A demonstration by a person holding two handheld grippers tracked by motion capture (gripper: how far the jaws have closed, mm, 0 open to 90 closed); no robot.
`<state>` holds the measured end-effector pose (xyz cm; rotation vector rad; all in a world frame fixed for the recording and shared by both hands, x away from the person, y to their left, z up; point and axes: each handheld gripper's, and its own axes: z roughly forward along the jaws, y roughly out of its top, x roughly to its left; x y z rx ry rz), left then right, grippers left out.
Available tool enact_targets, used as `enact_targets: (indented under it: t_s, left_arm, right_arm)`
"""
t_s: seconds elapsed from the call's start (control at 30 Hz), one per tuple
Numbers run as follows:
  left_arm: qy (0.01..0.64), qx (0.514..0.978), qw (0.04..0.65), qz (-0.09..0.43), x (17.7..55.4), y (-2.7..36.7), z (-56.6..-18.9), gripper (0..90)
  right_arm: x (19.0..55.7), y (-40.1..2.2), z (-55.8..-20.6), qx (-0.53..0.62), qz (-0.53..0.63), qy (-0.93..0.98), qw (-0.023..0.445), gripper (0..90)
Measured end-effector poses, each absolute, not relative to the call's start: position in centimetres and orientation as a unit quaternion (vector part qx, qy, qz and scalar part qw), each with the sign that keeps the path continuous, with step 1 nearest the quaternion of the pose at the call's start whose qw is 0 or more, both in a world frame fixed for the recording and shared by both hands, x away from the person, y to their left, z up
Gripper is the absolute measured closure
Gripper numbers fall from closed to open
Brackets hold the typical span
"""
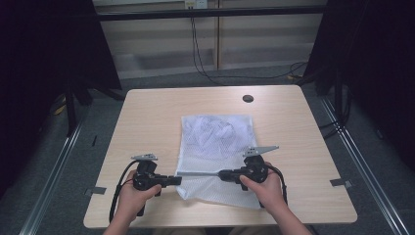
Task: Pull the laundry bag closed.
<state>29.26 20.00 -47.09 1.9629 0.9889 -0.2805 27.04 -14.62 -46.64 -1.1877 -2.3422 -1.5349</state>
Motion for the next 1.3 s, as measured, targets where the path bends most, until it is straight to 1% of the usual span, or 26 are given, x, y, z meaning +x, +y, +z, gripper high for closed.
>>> enact_targets:
  t_s: [0.93, 1.13, 1.3]
  left_arm:
    - [0.4, 0.795, 0.442, -0.113, 29.3, 20.2, -47.1, 88.4]
    - [0.408, 0.792, 0.442, -0.108, 29.3, 20.4, -47.1, 88.4]
    - [0.402, 0.796, 0.44, -0.11, 29.3, 20.2, -47.2, 88.4]
  right_arm:
    - [27.0, -16.4, -46.7, -0.405, -0.507, -0.759, 0.048, 87.4]
    - [27.0, -16.9, -46.6, -0.409, -0.506, -0.758, 0.046, 87.4]
    - [26.9, -17.3, -46.7, -0.412, -0.506, -0.757, 0.044, 87.3]
